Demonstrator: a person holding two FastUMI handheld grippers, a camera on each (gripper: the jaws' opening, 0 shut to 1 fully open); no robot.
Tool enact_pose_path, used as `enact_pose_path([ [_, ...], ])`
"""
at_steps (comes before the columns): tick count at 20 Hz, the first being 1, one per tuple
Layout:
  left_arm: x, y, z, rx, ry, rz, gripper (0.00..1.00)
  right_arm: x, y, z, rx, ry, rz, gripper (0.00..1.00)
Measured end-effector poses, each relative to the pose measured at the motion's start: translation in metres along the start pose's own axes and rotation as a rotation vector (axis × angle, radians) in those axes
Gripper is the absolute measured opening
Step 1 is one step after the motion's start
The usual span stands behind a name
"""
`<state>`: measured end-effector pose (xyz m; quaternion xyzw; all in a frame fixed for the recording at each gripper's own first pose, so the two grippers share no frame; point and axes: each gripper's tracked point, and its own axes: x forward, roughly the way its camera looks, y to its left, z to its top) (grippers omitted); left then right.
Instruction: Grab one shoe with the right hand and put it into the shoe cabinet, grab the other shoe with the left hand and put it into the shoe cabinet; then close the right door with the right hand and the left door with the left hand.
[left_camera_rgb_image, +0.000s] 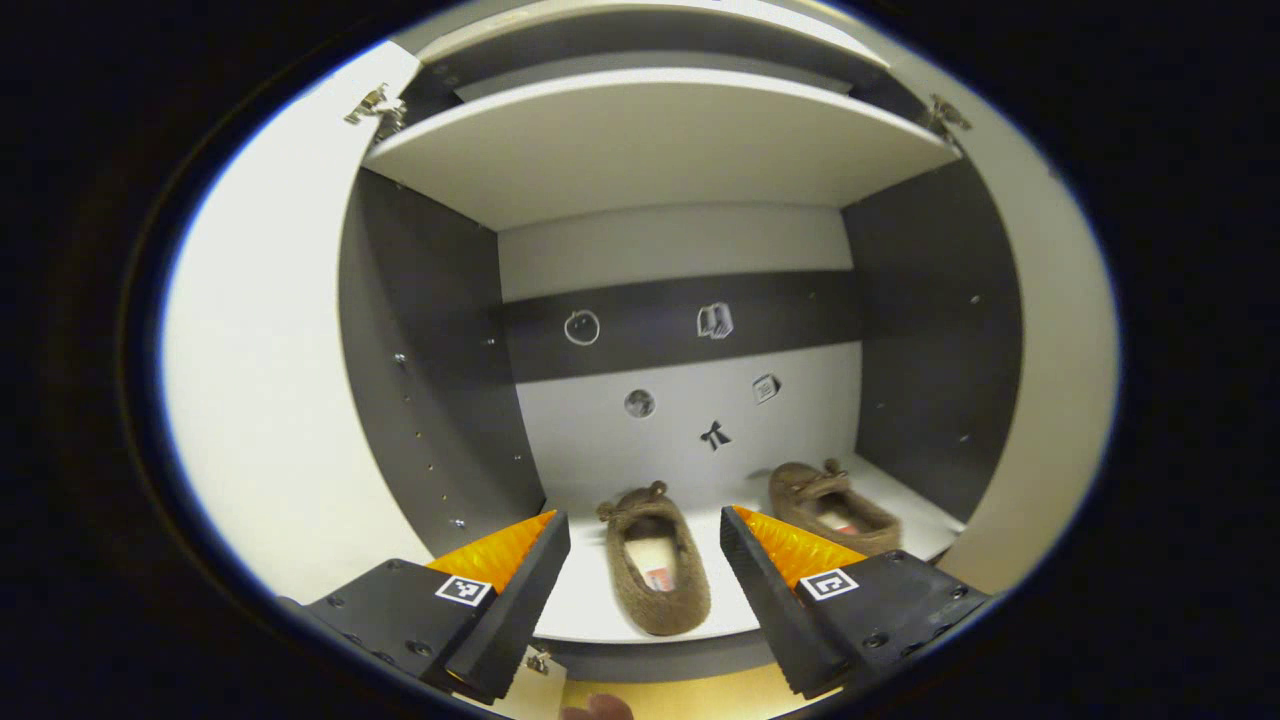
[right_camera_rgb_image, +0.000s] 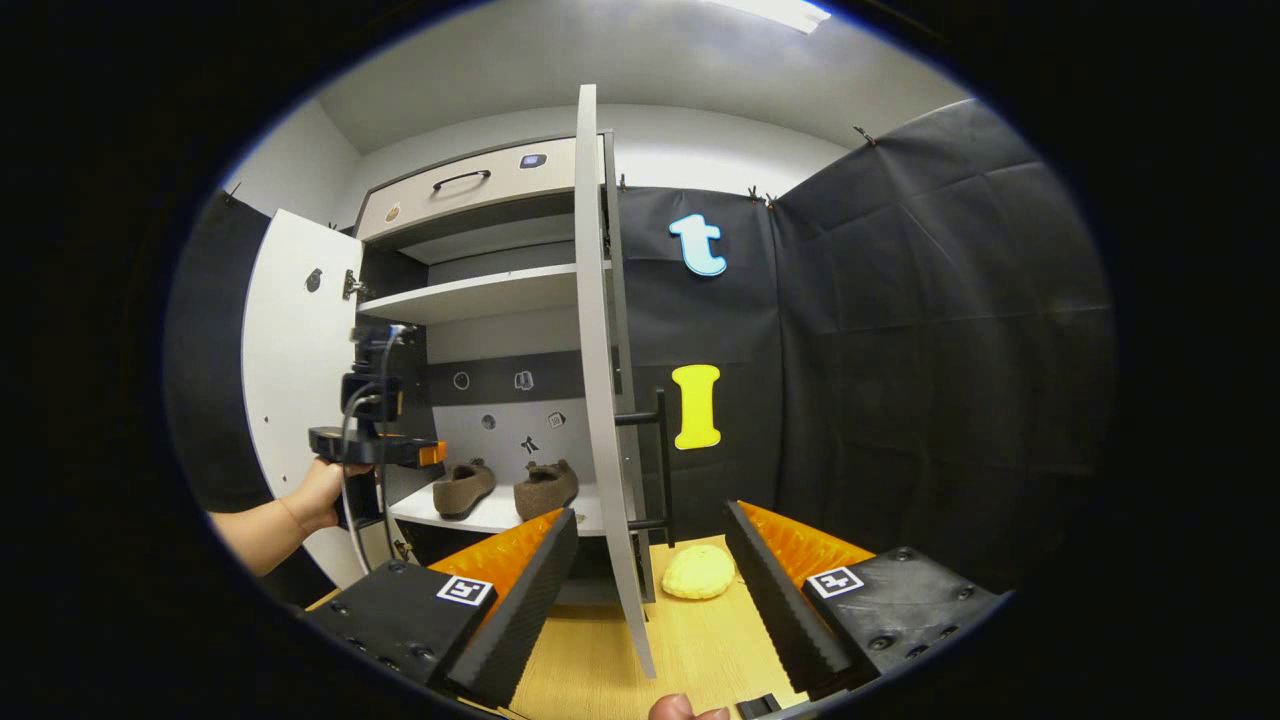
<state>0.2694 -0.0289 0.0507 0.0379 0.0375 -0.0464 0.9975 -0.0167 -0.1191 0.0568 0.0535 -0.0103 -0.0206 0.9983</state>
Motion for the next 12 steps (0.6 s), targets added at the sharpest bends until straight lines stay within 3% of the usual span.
enact_pose_path([
  [2, -0.033, -0.004, 0.013, -0.018, -0.05, -0.006, 0.93, 0.008, -0.008, 0.007, -0.008, -0.019, 0.011, 0.98],
  [3, -0.048, -0.005, 0.016, -0.022, -0.067, -0.005, 0.99, 0.012, -0.013, 0.007, -0.01, -0.023, 0.011, 0.98],
  [5, -0.078, -0.005, 0.02, -0.034, -0.091, 0.007, 0.99, 0.021, -0.022, 0.009, -0.001, -0.028, 0.012, 0.98],
  [12, -0.157, -0.003, 0.016, -0.054, -0.09, 0.029, 0.96, 0.044, -0.06, 0.012, -0.06, -0.058, -0.032, 0.98],
])
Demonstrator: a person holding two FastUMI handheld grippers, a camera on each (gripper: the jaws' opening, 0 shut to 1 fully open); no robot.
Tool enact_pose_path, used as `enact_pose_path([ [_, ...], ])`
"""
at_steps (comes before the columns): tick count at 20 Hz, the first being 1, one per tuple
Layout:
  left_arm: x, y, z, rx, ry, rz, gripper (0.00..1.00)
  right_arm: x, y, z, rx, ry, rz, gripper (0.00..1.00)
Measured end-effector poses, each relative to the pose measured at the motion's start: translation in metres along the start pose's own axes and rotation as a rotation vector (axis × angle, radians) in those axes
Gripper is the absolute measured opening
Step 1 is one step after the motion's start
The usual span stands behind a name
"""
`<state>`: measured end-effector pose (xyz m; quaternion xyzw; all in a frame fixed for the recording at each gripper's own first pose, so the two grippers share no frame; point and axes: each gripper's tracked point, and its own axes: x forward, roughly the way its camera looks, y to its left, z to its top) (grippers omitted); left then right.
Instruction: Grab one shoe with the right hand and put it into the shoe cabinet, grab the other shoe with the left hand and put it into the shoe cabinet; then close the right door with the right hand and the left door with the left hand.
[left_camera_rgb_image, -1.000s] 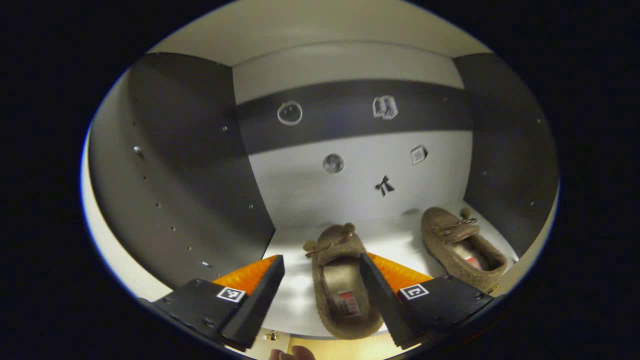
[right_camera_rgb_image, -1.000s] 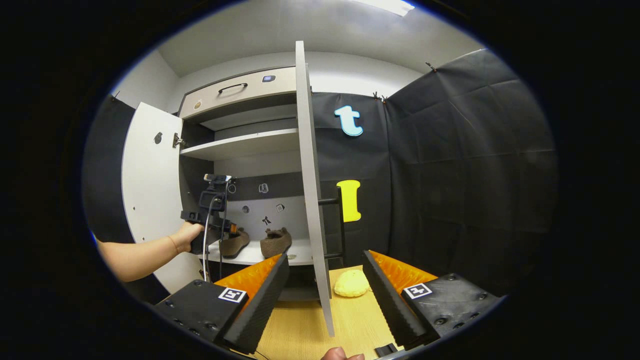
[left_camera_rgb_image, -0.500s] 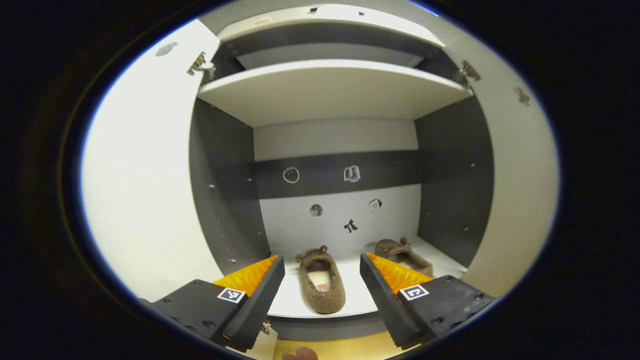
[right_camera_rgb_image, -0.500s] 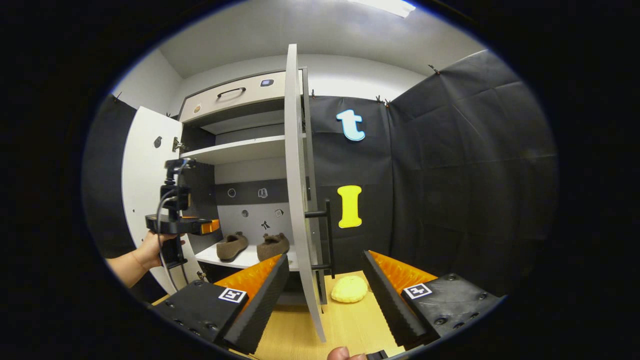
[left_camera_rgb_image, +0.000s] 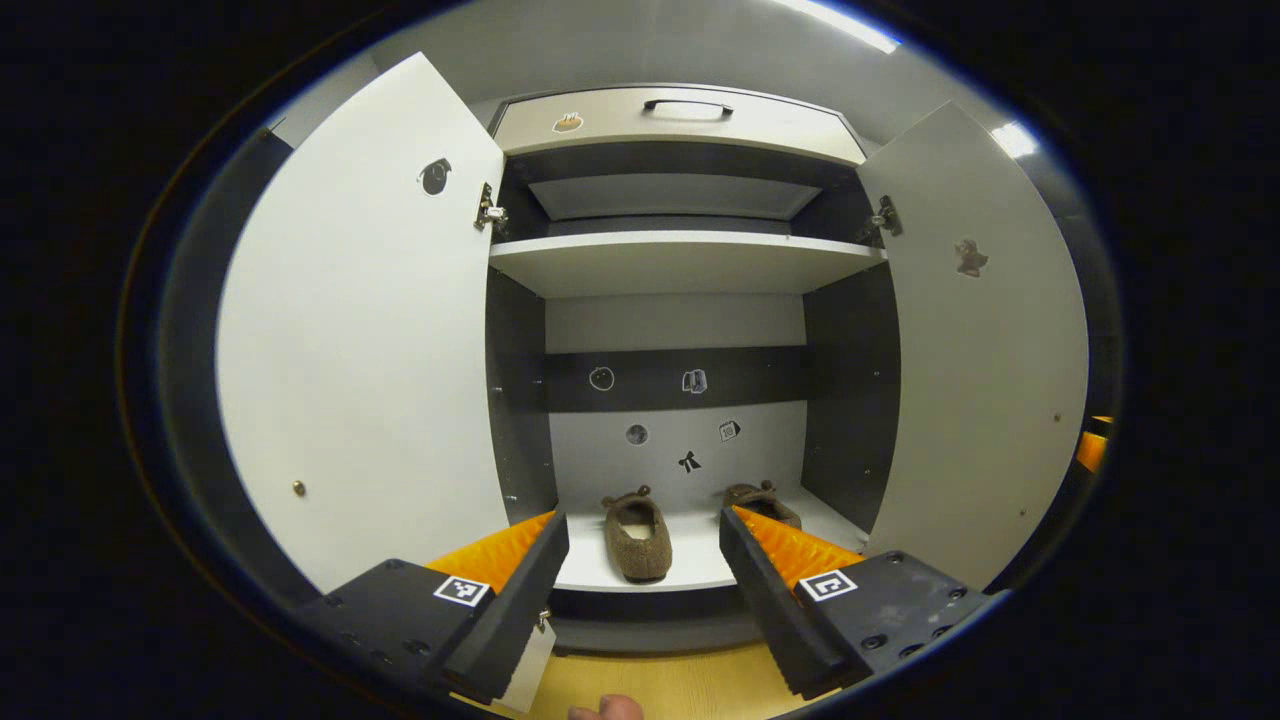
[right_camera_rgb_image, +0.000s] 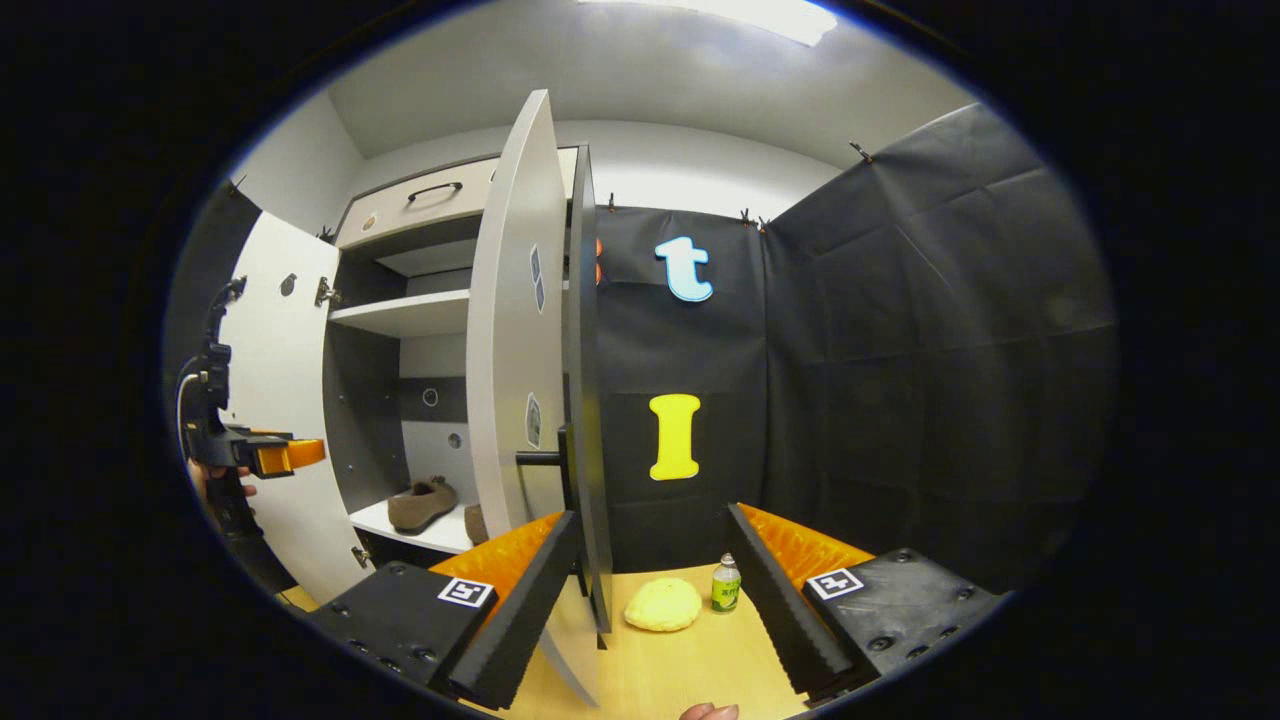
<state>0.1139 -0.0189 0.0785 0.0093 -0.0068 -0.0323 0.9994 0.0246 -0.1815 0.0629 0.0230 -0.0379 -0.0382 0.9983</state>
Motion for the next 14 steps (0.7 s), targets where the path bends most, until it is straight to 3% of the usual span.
enact_pose_path([
  [6, -0.053, -0.003, -0.017, -0.036, 0.013, 0.017, 0.96, 0.021, -0.013, -0.001, 0.005, 0.02, -0.023, 0.98],
  [9, -0.074, -0.01, -0.027, -0.051, 0.002, 0.0, 0.96, 0.031, -0.008, -0.006, 0.02, 0.038, 0.002, 0.98],
  [14, -0.1, -0.008, -0.036, -0.014, -0.004, -0.014, 0.96, 0.037, -0.003, -0.008, 0.009, 0.029, 0.001, 0.97],
])
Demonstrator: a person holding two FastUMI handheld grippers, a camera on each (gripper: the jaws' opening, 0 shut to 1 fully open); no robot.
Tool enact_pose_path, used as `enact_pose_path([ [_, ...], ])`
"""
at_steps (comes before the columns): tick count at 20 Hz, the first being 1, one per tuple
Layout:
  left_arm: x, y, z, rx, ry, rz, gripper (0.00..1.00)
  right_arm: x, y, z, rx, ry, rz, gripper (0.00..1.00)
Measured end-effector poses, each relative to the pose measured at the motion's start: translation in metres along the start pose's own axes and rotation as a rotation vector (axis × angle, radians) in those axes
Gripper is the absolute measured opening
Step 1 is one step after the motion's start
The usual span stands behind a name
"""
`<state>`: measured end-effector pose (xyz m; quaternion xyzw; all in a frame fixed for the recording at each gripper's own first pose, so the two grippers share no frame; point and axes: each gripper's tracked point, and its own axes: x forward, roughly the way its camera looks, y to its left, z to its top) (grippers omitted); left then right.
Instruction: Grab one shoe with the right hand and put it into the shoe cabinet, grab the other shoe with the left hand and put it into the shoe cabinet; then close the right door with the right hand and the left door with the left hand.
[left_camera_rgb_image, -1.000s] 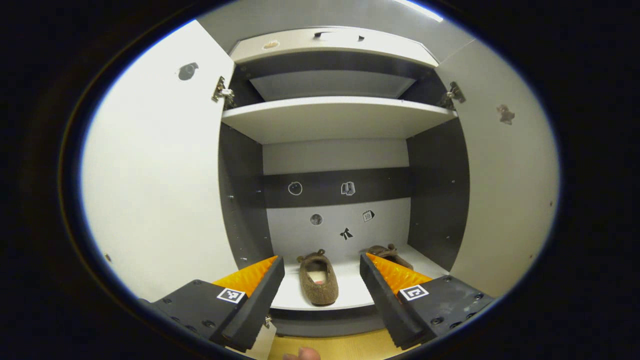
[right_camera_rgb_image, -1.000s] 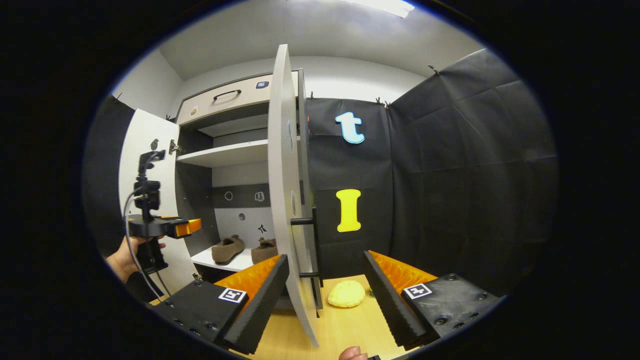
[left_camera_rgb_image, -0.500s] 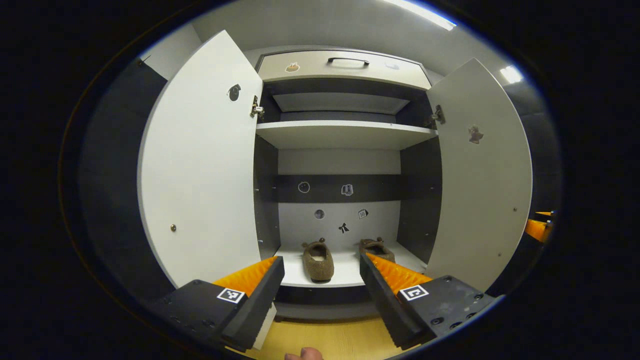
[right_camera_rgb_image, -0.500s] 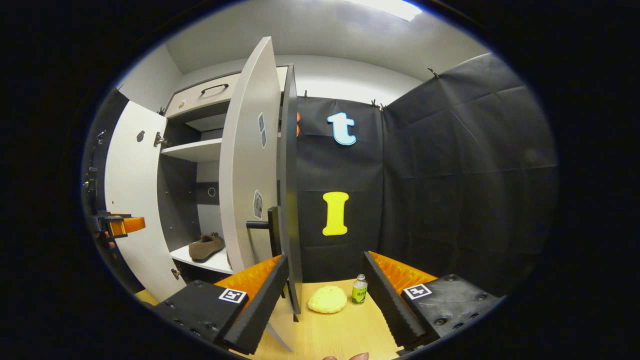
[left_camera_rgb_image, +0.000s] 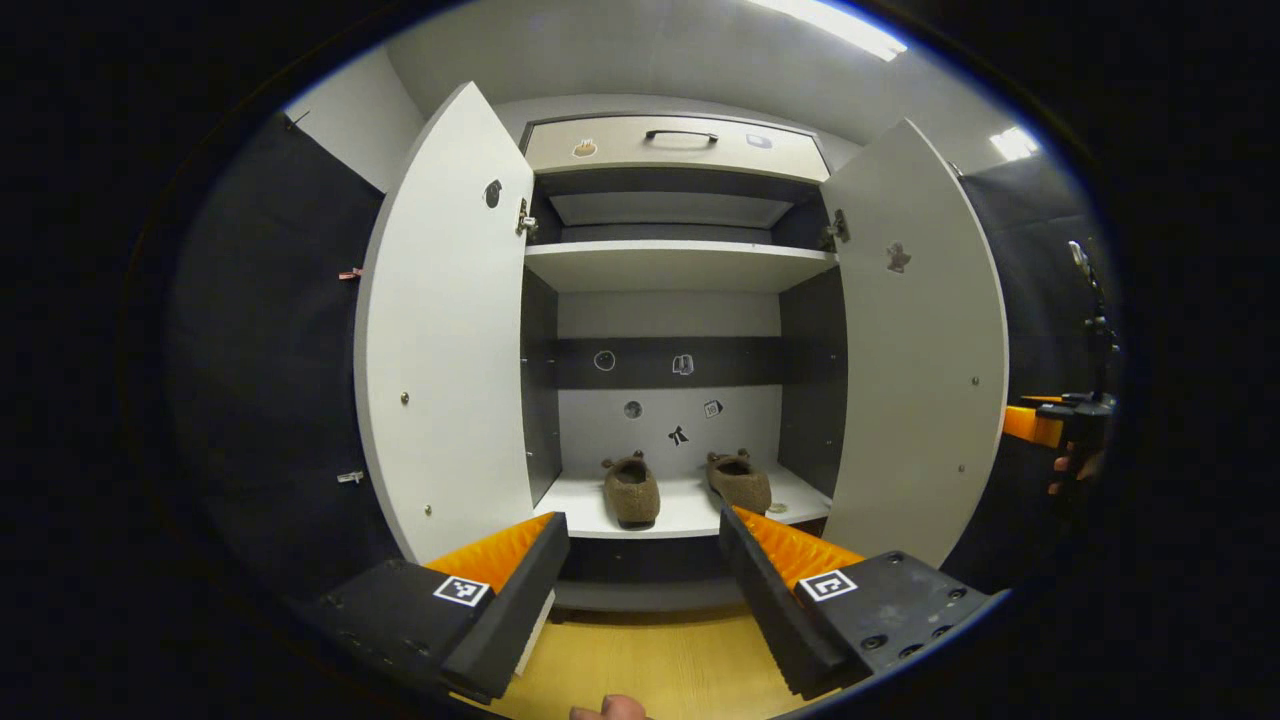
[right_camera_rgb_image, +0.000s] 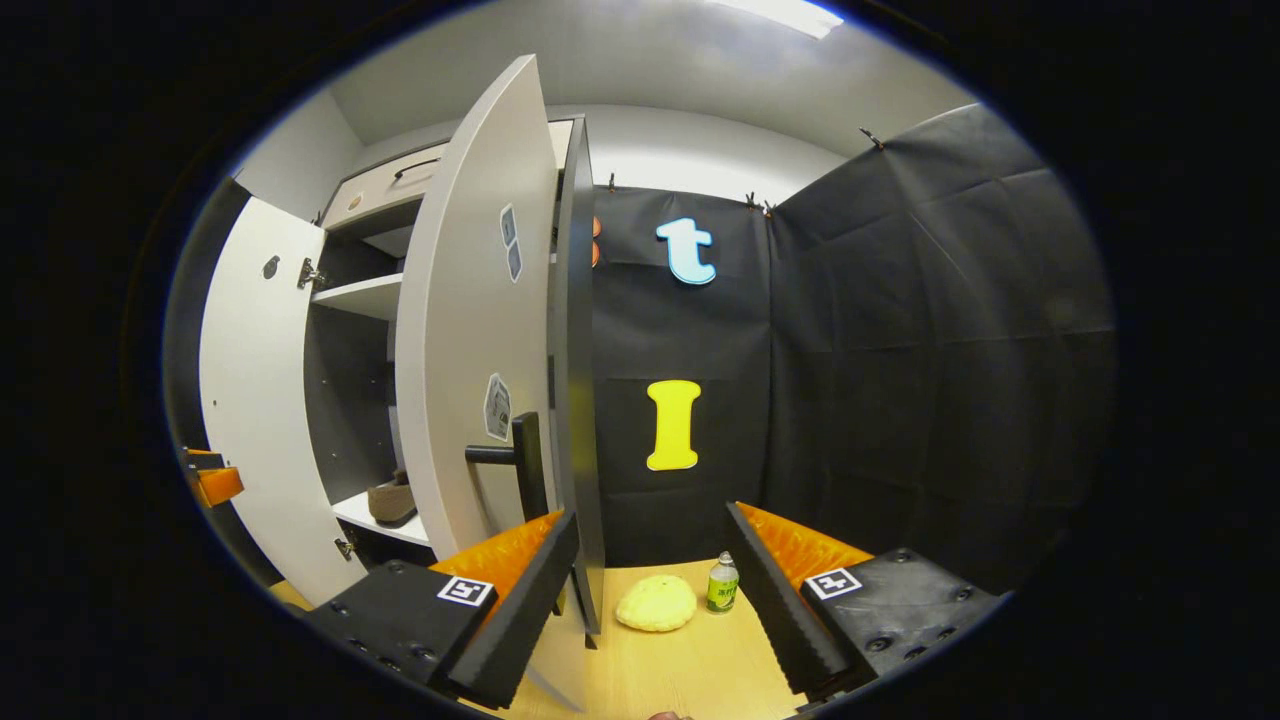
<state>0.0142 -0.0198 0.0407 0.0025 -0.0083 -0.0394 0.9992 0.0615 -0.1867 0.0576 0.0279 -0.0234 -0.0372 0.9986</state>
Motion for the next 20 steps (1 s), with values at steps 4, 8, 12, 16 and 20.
enact_pose_path([
  [4, -0.013, 0.007, -0.003, 0.011, 0.006, -0.011, 0.96, -0.003, 0.005, -0.004, 0.052, 0.003, -0.024, 0.98],
  [8, -0.018, 0.017, -0.006, 0.012, 0.012, -0.013, 0.96, -0.006, 0.016, -0.006, 0.073, 0.008, -0.031, 0.98],
  [12, -0.019, 0.026, -0.011, -0.005, 0.026, -0.013, 0.96, -0.009, 0.044, -0.01, 0.105, 0.016, 0.017, 0.98],
  [16, -0.02, 0.035, -0.011, 0.004, 0.023, -0.007, 0.96, -0.01, 0.076, -0.012, 0.079, 0.023, 0.075, 1.0],
  [20, -0.02, 0.042, -0.017, -0.019, 0.033, -0.001, 0.96, -0.007, 0.095, -0.014, 0.093, 0.034, 0.108, 0.98],
])
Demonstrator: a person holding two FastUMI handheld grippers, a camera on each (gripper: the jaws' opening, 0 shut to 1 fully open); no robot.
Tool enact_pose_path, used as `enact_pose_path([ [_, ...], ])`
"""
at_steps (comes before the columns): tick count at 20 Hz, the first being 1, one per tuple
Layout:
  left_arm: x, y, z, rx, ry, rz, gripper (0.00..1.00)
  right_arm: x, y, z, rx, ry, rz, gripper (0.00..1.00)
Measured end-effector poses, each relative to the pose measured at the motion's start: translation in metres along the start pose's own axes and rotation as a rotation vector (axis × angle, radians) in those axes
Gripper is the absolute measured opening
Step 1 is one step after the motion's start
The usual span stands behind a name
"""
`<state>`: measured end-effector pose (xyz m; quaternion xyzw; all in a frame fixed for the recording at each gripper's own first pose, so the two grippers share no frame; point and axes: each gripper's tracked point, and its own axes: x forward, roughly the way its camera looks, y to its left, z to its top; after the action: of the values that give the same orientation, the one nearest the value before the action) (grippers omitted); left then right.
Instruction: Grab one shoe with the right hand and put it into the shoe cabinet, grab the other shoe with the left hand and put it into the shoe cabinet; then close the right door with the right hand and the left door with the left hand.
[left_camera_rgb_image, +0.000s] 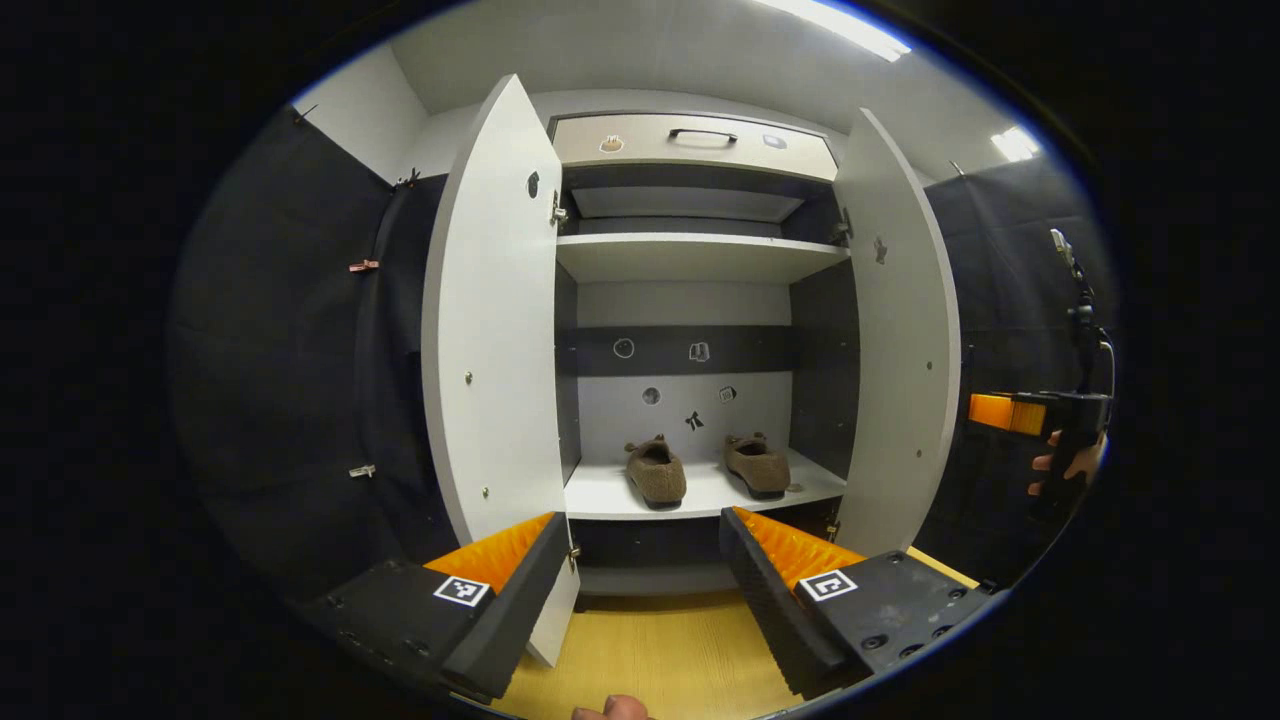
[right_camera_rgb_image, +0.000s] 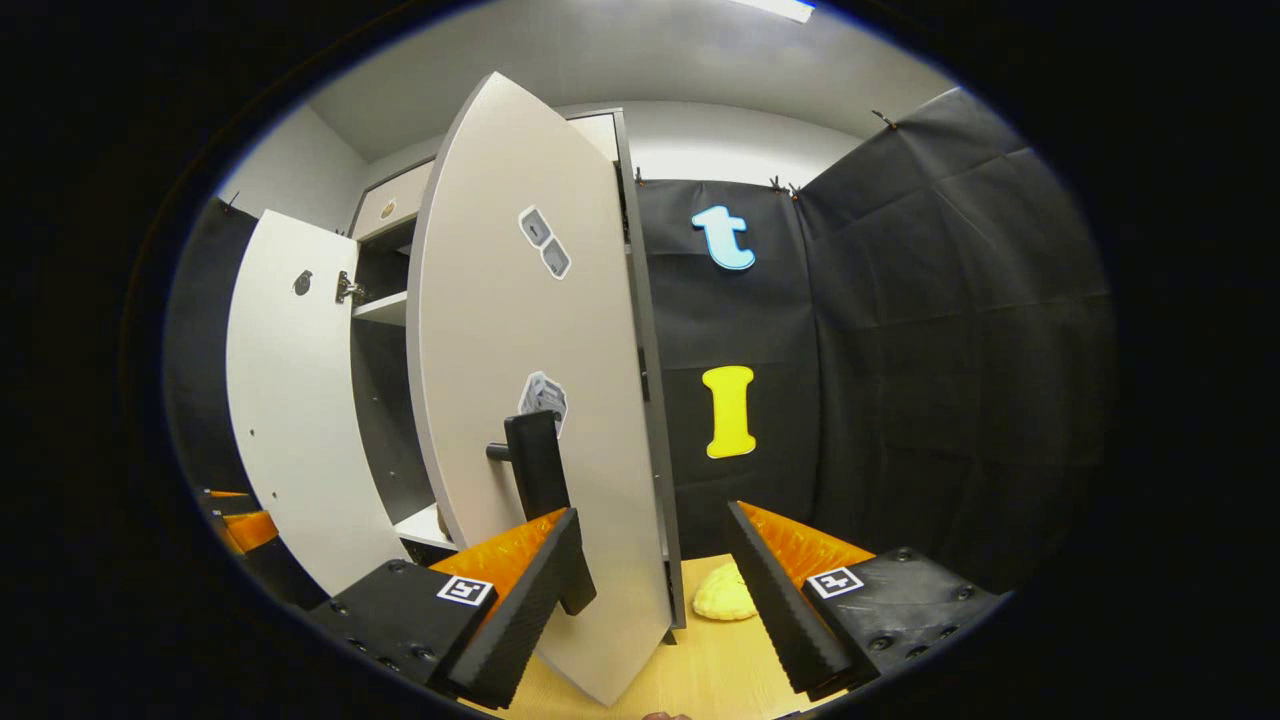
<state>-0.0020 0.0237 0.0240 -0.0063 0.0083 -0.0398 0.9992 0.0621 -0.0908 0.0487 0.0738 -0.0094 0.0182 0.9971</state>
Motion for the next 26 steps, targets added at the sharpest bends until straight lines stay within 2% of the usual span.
enact_pose_path([
  [2, 0.0, 0.003, -0.002, -0.009, 0.005, 0.004, 0.96, 0.003, 0.011, -0.003, 0.011, 0.008, 0.022, 1.0],
  [11, -0.004, 0.031, -0.002, -0.028, 0.012, 0.04, 0.96, 0.043, 0.099, -0.024, -0.01, 0.04, 0.153, 0.98],
  [20, -0.018, 0.081, -0.003, -0.044, 0.031, 0.111, 0.96, 0.074, 0.126, -0.03, -0.025, 0.026, 0.159, 0.98],
  [26, -0.021, 0.131, -0.001, -0.041, 0.033, 0.181, 0.96, 0.068, 0.133, -0.031, -0.033, 0.02, 0.146, 0.98],
])
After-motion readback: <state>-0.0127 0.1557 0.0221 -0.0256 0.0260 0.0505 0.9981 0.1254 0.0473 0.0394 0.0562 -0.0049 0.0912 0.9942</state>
